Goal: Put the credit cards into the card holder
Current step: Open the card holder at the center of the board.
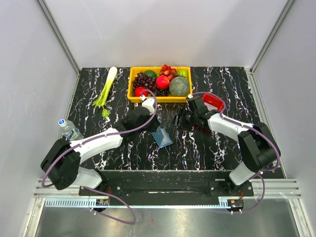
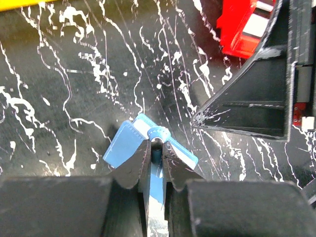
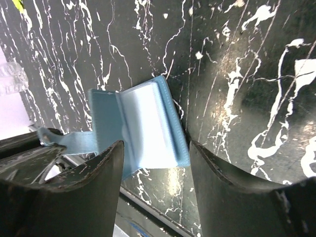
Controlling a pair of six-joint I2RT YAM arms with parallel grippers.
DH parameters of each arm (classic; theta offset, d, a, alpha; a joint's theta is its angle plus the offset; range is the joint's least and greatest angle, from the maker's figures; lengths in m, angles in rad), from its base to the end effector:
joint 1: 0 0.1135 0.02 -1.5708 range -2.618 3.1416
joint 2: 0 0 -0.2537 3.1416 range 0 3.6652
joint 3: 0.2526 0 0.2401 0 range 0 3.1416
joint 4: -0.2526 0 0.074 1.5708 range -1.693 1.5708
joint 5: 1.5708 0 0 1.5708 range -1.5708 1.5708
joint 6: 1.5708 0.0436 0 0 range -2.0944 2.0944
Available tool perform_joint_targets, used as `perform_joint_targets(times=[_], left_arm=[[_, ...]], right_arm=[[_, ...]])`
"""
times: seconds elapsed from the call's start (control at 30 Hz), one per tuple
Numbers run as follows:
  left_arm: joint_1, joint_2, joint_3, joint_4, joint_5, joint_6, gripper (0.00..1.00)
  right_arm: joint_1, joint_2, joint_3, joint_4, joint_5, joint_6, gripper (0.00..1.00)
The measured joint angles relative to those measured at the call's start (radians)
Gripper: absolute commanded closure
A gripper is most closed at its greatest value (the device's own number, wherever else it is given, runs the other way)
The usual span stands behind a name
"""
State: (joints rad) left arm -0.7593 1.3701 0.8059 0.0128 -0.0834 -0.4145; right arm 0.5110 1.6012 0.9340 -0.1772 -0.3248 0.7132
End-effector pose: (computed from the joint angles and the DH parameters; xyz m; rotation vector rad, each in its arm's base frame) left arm 0.2186 -0.2025 0.2270 0.3239 2.1563 -0.5991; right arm 0.2759 0.1706 0.1842 0.1005 2.5815 0.9088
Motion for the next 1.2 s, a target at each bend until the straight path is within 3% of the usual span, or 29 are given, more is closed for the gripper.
perform_joint_targets(times=[0.4,0.63,1.0,1.2], left_arm=[[-0.001,-0.005,-0.145,0.059,-0.031,-0.115,1.0],[-0.001,-0.119,-0.259,0.053,-0.102,-0.19,1.0],[-0.001,-0.116,-0.27,-0.21,-0.247,-0.414,1.0],[-0.001,-0.132,-0.282,-0.228,-0.262,-0.399,1.0]], right_arm=[[0.039,0.13,-0.04,0.06,-0.037,0.056,0.46],[0.043,0.137,-0.052,0.103,-0.071,0.061,0.47],[0.057,0.135,-0.051,0.11,-0.087,0.049,0.49],[0.06,0.049,-0.01,0.036,-0.031,-0.015,0.5]])
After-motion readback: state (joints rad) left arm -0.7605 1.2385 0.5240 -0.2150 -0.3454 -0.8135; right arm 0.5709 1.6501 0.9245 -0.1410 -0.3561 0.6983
